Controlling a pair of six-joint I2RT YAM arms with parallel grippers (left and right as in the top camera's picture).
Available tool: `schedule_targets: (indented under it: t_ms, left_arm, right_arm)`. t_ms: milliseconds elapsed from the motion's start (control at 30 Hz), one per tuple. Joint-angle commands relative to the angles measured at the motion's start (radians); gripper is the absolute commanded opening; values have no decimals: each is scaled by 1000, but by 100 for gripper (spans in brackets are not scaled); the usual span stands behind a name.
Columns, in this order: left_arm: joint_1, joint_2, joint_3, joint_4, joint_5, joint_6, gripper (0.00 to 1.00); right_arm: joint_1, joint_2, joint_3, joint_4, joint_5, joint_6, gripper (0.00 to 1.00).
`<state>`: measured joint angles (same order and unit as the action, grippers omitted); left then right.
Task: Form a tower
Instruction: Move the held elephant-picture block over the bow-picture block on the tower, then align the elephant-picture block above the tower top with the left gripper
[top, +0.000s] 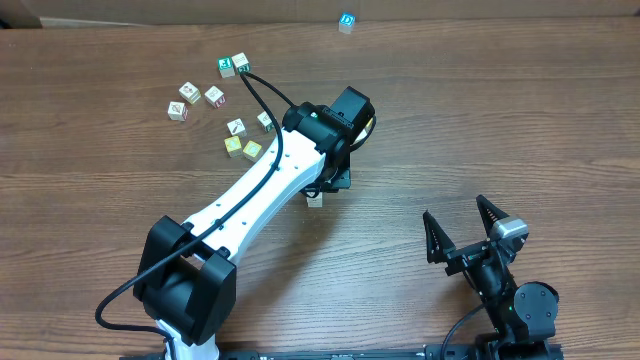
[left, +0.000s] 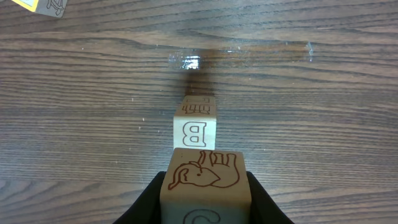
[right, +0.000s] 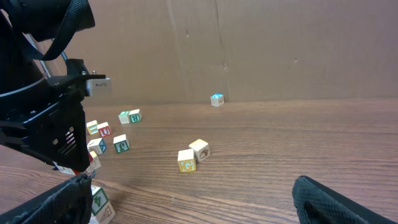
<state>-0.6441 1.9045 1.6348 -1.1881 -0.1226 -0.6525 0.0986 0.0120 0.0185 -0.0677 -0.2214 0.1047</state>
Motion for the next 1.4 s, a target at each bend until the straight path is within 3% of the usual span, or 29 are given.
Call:
schedule_targets:
  t_ms: [0,1367]
  left_arm:
    - [-5,-11,-5,1,-18,-10,6]
    - [-5,-11,-39,33,-19,-10,6]
  right_arm:
    - [-5,-9,-10,5,-1,2,100]
    - [-5,-9,-10,5,-1,2,100]
